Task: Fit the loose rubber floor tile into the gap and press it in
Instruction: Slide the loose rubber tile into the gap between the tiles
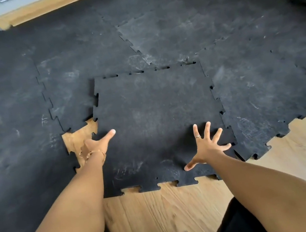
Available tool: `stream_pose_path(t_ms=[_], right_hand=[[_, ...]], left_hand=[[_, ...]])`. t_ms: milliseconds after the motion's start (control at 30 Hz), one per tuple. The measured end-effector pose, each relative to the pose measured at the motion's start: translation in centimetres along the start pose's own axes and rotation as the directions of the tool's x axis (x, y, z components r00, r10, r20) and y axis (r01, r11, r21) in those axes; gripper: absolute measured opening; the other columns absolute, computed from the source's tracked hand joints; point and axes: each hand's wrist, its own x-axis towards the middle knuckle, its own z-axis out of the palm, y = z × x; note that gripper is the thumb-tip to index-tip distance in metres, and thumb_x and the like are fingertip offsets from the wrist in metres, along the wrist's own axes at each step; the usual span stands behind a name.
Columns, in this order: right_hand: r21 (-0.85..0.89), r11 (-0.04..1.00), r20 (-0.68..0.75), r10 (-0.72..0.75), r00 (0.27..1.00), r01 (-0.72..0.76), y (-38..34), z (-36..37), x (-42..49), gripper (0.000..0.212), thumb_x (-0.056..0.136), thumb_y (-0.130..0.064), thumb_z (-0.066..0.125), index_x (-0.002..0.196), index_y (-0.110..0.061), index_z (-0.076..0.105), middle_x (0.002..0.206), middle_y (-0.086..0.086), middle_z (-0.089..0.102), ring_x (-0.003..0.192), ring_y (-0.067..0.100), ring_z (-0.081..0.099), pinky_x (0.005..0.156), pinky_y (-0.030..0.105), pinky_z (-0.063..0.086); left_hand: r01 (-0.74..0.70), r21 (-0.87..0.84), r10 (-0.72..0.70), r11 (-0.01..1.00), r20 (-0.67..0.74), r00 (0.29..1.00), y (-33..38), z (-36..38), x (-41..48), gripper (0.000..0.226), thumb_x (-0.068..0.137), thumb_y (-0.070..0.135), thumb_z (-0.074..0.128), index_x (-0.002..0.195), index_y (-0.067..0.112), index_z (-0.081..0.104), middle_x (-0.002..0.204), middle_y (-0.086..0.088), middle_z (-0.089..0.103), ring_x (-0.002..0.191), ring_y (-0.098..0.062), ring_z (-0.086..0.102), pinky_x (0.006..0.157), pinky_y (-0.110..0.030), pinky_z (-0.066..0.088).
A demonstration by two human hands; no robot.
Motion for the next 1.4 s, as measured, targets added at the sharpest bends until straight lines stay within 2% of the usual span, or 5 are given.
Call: stream_pose_path(t_ms=[167,400,767,1067,1400], right_hand=[[0.066,0.997,-0.05,-0.029,0.998,0.032,0.3,0.8,0.4,0.155,0.05,-0.053,0.09,0.143,-0.036,-0.033,0.148,0.008,-0.045,0.134,0.05,-0.035,0.099,0.08,0.004],[-0.03,0.998,-0.116,-0.053,0.992,0.05,1.9,-0.5,-0.2,0.145,0.055,-0.045,0.09,0.15,-0.033,-0.018,0.157,0.007,-0.028,0.143,0.045,-0.019,0.106,0.074,0.01],[0.026,0.998,-0.191,-0.057,0.98,0.063,0.4,-3.4,-0.7,0.114,0.071,-0.062,0.073,0.154,-0.027,0.003,0.161,0.007,-0.001,0.146,0.036,0.0,0.112,0.062,0.018],[-0.409,0.815,0.109,-0.404,0.908,0.411,-1.6,-2.4,-0.5,0.128,0.06,-0.074,0.072,0.151,-0.038,-0.011,0.161,-0.005,-0.019,0.146,0.033,-0.02,0.108,0.071,0.005],[-0.485,0.735,0.314,-0.359,0.879,0.474,-3.7,-1.6,0.0,0.143,0.056,-0.056,0.086,0.14,-0.048,-0.03,0.149,-0.016,-0.042,0.141,0.039,-0.03,0.103,0.077,0.011]], left_hand=[[0.017,0.027,-0.02,0.999,0.086,0.996,0.9,-1.9,2.5,0.082,0.053,0.073,0.078,0.1,0.008,0.06,0.123,-0.015,0.062,0.116,-0.037,0.054,0.099,-0.046,0.041],[-0.006,0.008,0.005,1.0,0.111,0.994,-2.2,-2.7,-1.7,0.078,0.058,0.075,0.073,0.102,0.011,0.061,0.115,-0.011,0.064,0.101,-0.035,0.057,0.083,-0.043,0.042],[0.158,-0.006,-0.157,0.987,0.07,0.985,-10.9,-3.4,-8.3,0.098,0.067,0.075,0.066,0.134,0.006,0.05,0.133,-0.017,0.055,0.123,-0.039,0.049,0.101,-0.051,0.043],[0.213,0.071,-0.216,0.975,0.042,0.975,-14.1,-4.8,-12.0,0.096,0.064,0.082,0.061,0.124,0.009,0.055,0.122,-0.014,0.06,0.11,-0.037,0.058,0.092,-0.048,0.05],[0.186,0.394,-0.191,0.9,-0.025,0.981,-14.3,-6.7,-12.0,0.081,0.068,0.089,0.044,0.087,0.012,0.057,0.098,-0.011,0.064,0.083,-0.03,0.062,0.064,-0.036,0.04]])
